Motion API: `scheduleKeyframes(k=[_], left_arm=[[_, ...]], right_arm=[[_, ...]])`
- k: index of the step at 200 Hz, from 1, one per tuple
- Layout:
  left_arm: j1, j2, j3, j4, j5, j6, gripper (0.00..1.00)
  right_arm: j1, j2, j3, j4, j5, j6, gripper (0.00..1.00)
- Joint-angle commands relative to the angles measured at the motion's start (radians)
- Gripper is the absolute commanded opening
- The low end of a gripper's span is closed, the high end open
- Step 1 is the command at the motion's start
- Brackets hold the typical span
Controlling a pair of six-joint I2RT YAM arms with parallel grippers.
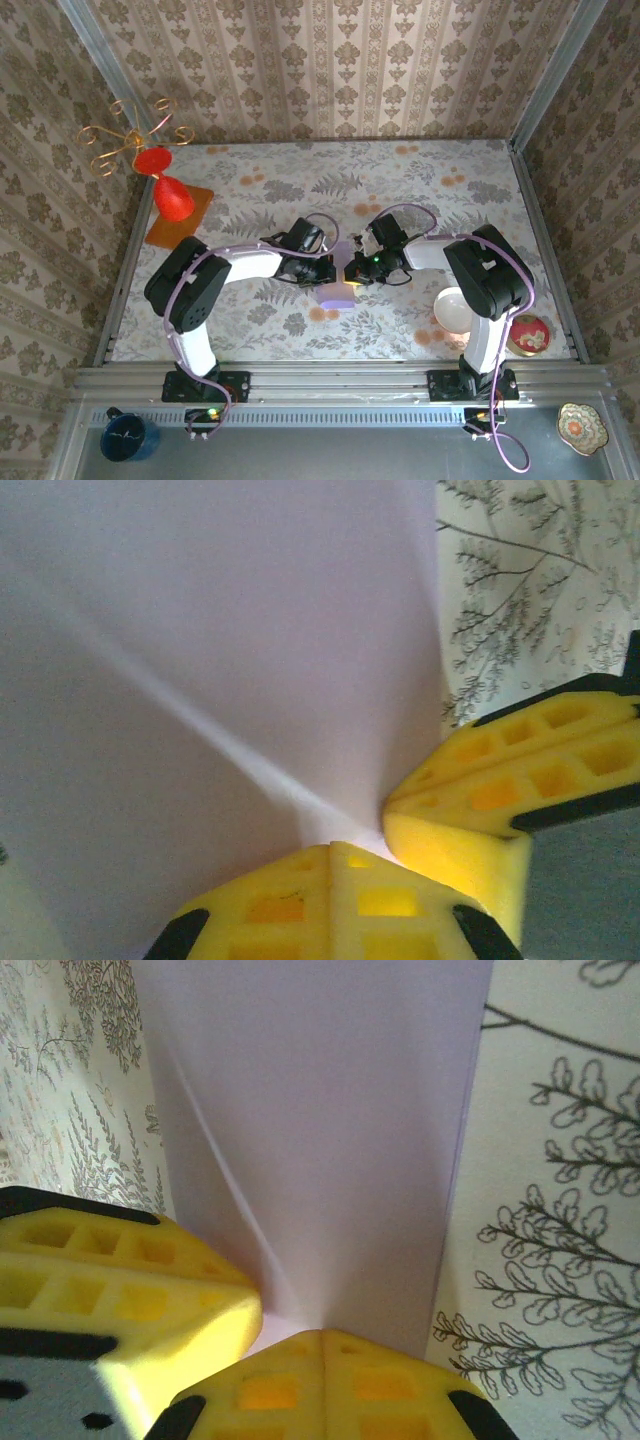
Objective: Fold a paper plane with a square sheet of paper (pick it up from the middle)
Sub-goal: First fold the square sheet of paper in half at the center of the table.
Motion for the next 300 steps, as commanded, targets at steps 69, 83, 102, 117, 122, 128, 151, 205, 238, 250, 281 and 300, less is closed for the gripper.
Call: scheduleKeyframes(k=[69, 83, 102, 117, 122, 128, 151, 205, 238, 250, 281, 300], left_arm=[[0.129, -0.188, -0.242, -0.157, -0.027, 0.025, 0.00], [0.131, -0.255, -0.239, -0.156, -0.024, 0.023, 0.00], [0.098, -0.312, -0.206, -0.107, -0.008, -0.005, 0.00], [0.057, -0.302, -0.170, -0.053, 0.002, -0.037, 0.00], [0.045, -0.288, -0.158, -0.037, 0.006, -0.046, 0.00], [0.028, -0.267, -0.143, -0.023, 0.012, -0.052, 0.00], [-0.004, -0.177, -0.108, 0.004, 0.016, -0.068, 0.00], [-0.010, -0.053, -0.145, 0.030, 0.031, -0.117, 0.00], [0.033, -0.153, -0.309, -0.023, 0.005, -0.142, 0.00], [0.040, -0.211, -0.347, -0.072, -0.015, -0.135, 0.00], [0.033, -0.369, -0.341, -0.140, -0.044, -0.133, 0.00], [0.016, -0.416, -0.288, -0.111, -0.054, -0.139, 0.00]], right_arm=[[-0.031, 0.164, -0.075, -0.294, 0.370, 0.007, 0.06], [-0.032, 0.164, -0.073, -0.293, 0.369, 0.007, 0.06], [-0.032, 0.161, -0.073, -0.293, 0.369, 0.009, 0.06], [-0.032, 0.160, -0.074, -0.293, 0.368, 0.007, 0.06], [-0.032, 0.159, -0.073, -0.295, 0.369, 0.007, 0.06], [-0.032, 0.160, -0.073, -0.295, 0.369, 0.007, 0.05], [-0.032, 0.156, -0.073, -0.291, 0.368, 0.010, 0.06], [-0.032, 0.155, -0.076, -0.293, 0.370, 0.007, 0.06], [-0.032, 0.149, -0.078, -0.294, 0.379, 0.007, 0.06], [-0.031, 0.150, -0.077, -0.293, 0.379, 0.009, 0.06], [-0.032, 0.152, -0.070, -0.293, 0.377, 0.007, 0.06], [-0.032, 0.158, -0.066, -0.295, 0.377, 0.007, 0.05]])
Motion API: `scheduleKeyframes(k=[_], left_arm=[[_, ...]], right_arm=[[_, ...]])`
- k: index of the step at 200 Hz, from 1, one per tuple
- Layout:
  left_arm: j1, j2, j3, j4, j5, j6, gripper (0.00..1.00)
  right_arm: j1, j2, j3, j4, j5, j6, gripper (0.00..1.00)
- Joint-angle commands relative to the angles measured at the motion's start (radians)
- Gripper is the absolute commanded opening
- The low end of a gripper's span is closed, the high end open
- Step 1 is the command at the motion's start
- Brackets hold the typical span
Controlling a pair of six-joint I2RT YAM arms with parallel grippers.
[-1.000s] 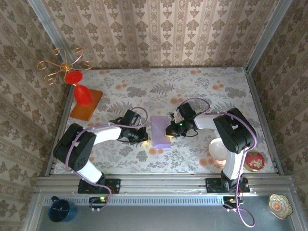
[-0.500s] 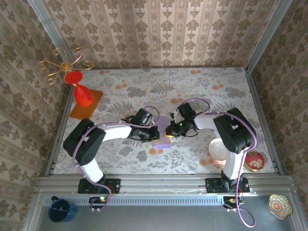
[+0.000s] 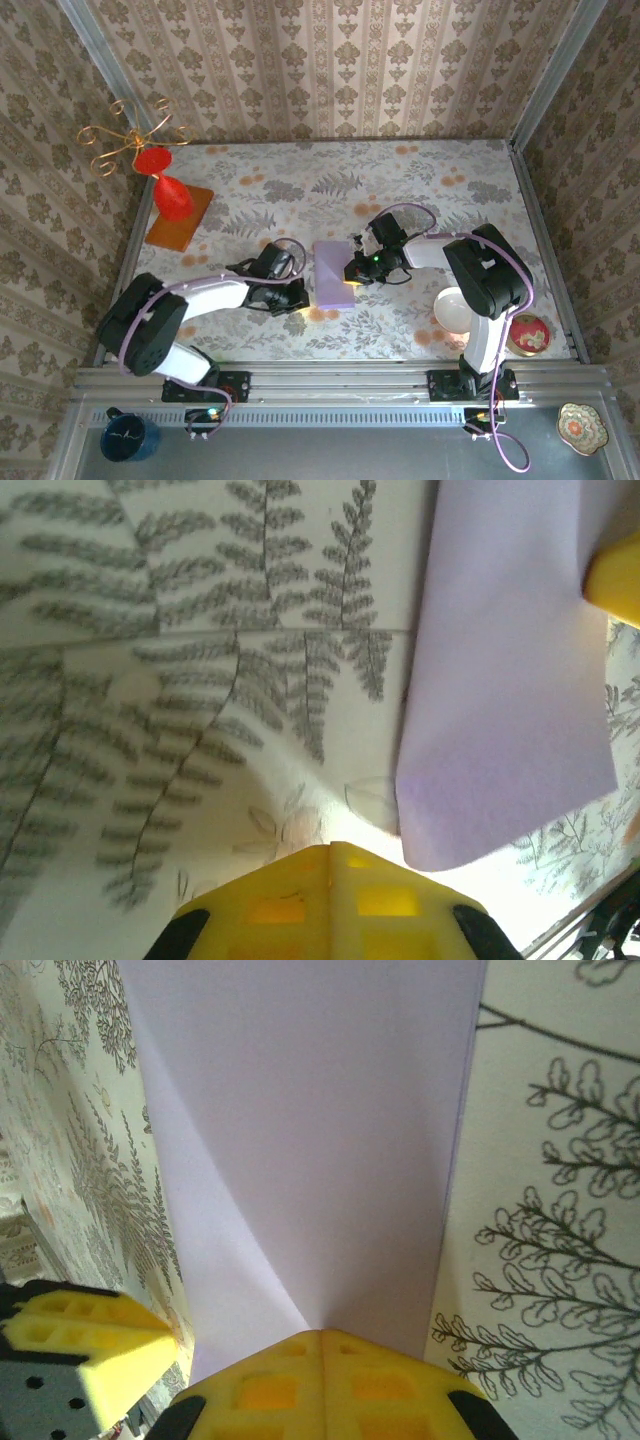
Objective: Fold a paper plane with a square sheet of paper (pick it up from the middle)
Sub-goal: First fold the square sheet of paper in half at the center of the table.
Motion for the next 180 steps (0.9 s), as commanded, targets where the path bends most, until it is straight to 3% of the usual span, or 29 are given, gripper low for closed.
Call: scheduleKeyframes(k=[1, 55, 83, 140, 180], left_arm=[[-0.017, -0.063, 0.056, -0.055, -0.040, -0.013, 0.00], [-0.085, 0.167, 0.219, 0.036, 0.013, 0.004, 0.00], [-0.098, 0.234, 0.208, -0.003, 0.020, 0.003, 0.00], [-0.092, 0.046, -0.038, -0.148, -0.060, -0.036, 0.00], [-0.084, -0.086, -0.036, -0.190, -0.111, -0.038, 0.00]], right_arm=[[-0.029, 0.149, -0.082, -0.272, 0.383, 0.007, 0.06], [-0.029, 0.150, -0.095, -0.257, 0.380, 0.010, 0.06], [-0.029, 0.139, -0.105, -0.252, 0.379, 0.010, 0.06], [-0.029, 0.140, -0.096, -0.248, 0.374, 0.009, 0.06], [-0.029, 0.127, -0.075, -0.237, 0.355, 0.007, 0.06]])
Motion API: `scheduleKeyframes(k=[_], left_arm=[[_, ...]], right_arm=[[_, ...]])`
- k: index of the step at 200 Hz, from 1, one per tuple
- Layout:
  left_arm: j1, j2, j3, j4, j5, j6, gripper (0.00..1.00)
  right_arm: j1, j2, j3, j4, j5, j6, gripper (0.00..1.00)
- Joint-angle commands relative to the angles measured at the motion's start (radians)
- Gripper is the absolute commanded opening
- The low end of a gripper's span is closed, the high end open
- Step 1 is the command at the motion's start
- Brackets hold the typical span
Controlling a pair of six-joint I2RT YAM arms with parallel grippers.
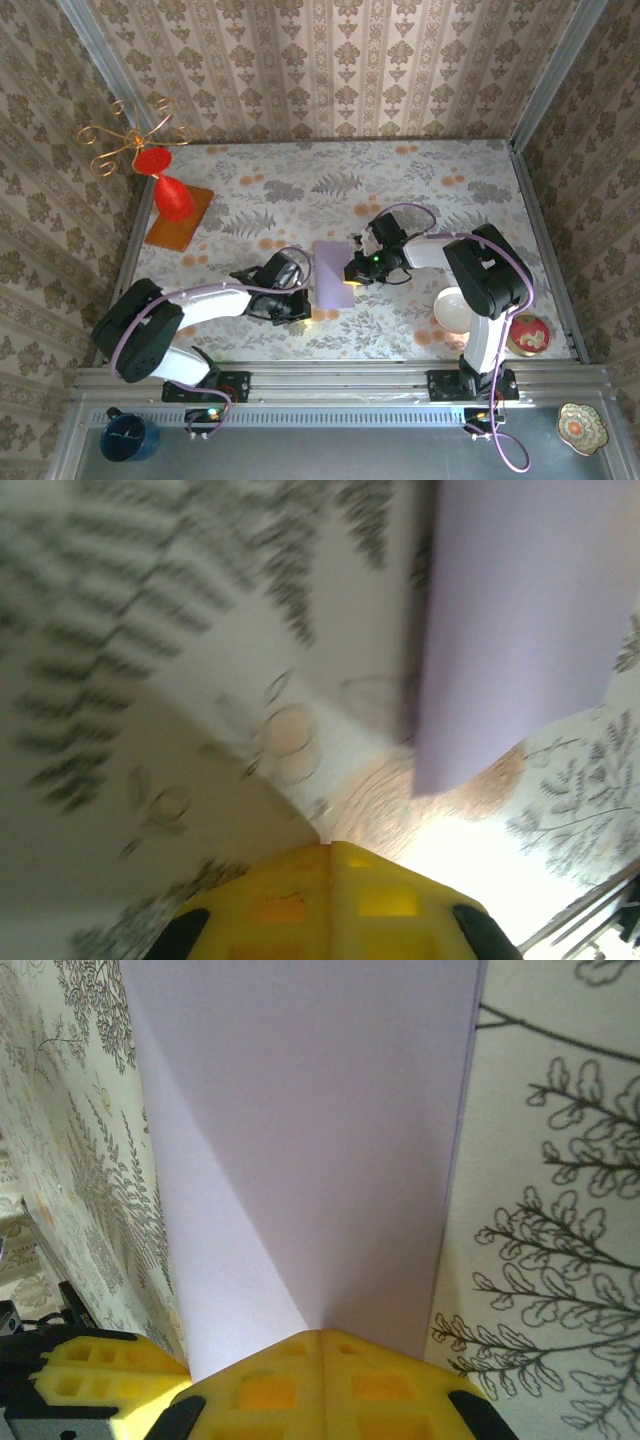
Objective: Fold a paper plane with a square sheet of paper (pick it up from the middle)
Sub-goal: First fold the square sheet of paper in half at the center of the table, then fold the triangle a second time at the center of the table.
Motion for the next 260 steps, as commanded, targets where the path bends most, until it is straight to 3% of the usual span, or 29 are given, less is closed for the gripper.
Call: scheduleKeyframes(k=[1, 34, 81, 115, 153, 210, 260], left_arm=[[0.009, -0.056, -0.004, -0.142, -0.067, -0.015, 0.00], [0.025, -0.140, 0.034, -0.082, -0.163, -0.024, 0.00], [0.096, -0.066, 0.148, 0.070, -0.119, 0.008, 0.19], [0.144, 0.053, 0.204, 0.209, -0.040, 0.012, 0.32], [0.159, 0.206, 0.304, 0.319, 0.084, 0.046, 0.40], [0.193, 0.379, 0.490, 0.153, 0.141, 0.184, 0.42], [0.190, 0.506, 0.580, 0.139, 0.233, 0.227, 0.41]], right_arm=[[-0.028, 0.126, -0.074, -0.237, 0.354, 0.007, 0.06], [-0.029, 0.070, -0.045, -0.200, 0.323, 0.013, 0.06], [-0.029, 0.020, 0.082, -0.178, 0.273, 0.012, 0.08], [-0.029, -0.145, 0.082, -0.154, 0.124, -0.025, 0.24], [-0.029, -0.338, -0.009, -0.175, 0.189, 0.055, 0.37], [-0.027, -0.455, -0.212, -0.063, 0.307, 0.344, 0.40], [-0.007, -0.460, -0.264, -0.040, 0.294, 0.408, 0.46]])
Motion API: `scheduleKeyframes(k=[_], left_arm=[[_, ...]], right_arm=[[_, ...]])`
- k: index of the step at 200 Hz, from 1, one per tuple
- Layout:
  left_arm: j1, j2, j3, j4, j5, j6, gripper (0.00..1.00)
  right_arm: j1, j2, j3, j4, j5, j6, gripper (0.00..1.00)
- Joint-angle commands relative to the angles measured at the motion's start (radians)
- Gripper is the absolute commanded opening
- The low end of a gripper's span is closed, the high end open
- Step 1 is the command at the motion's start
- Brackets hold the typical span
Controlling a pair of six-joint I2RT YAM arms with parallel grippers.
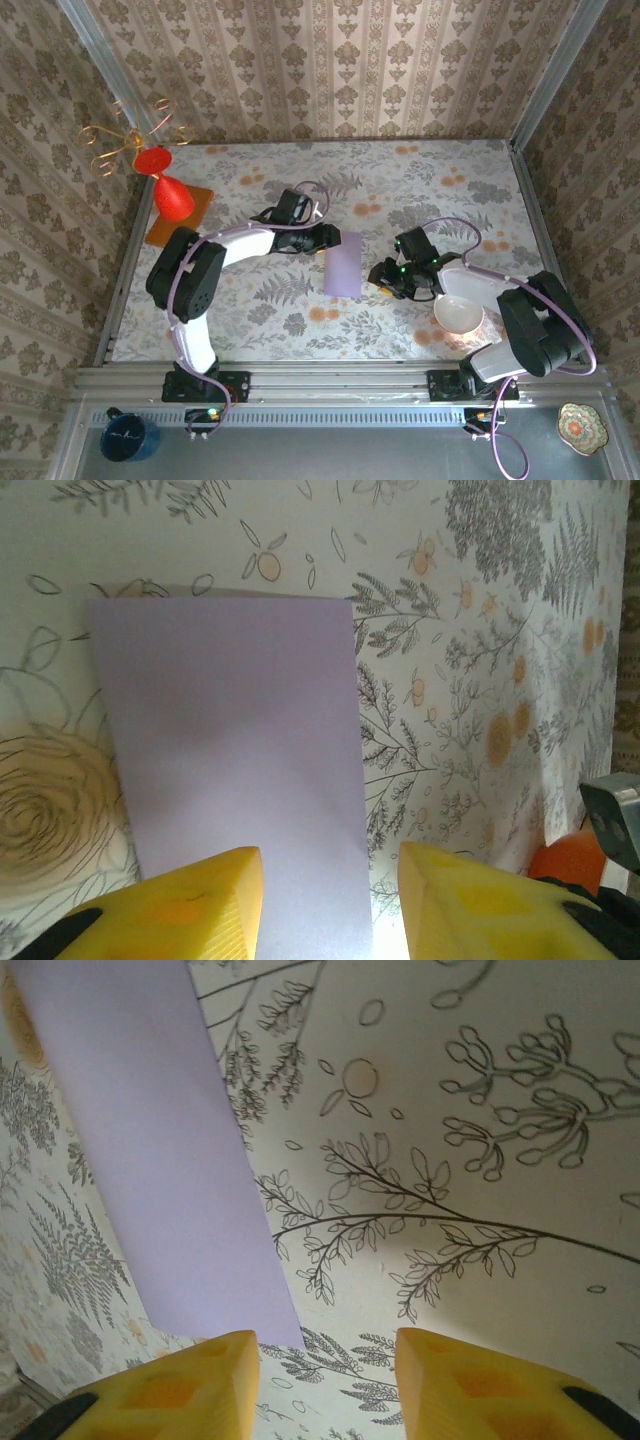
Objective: Fold a paper plane with a square sheet of paper (pick it up from the middle)
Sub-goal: Fold the triangle a second time at the center of the table.
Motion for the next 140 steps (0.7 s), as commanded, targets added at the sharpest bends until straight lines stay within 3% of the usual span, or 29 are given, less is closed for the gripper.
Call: scheduleKeyframes(k=[1, 83, 140], left_arm=[[-0.002, 0.045, 0.038, -0.044, 0.071, 0.052, 0.41], [0.002, 0.126, 0.041, -0.128, -0.045, -0.003, 0.41], [0.016, 0.140, -0.006, -0.084, -0.048, -0.064, 0.40]], right_arm=[[0.013, -0.020, -0.001, 0.031, 0.017, 0.061, 0.46], [0.046, 0.030, -0.001, 0.036, -0.046, 0.055, 0.46], [0.065, 0.079, 0.018, 0.072, -0.095, 0.048, 0.42]])
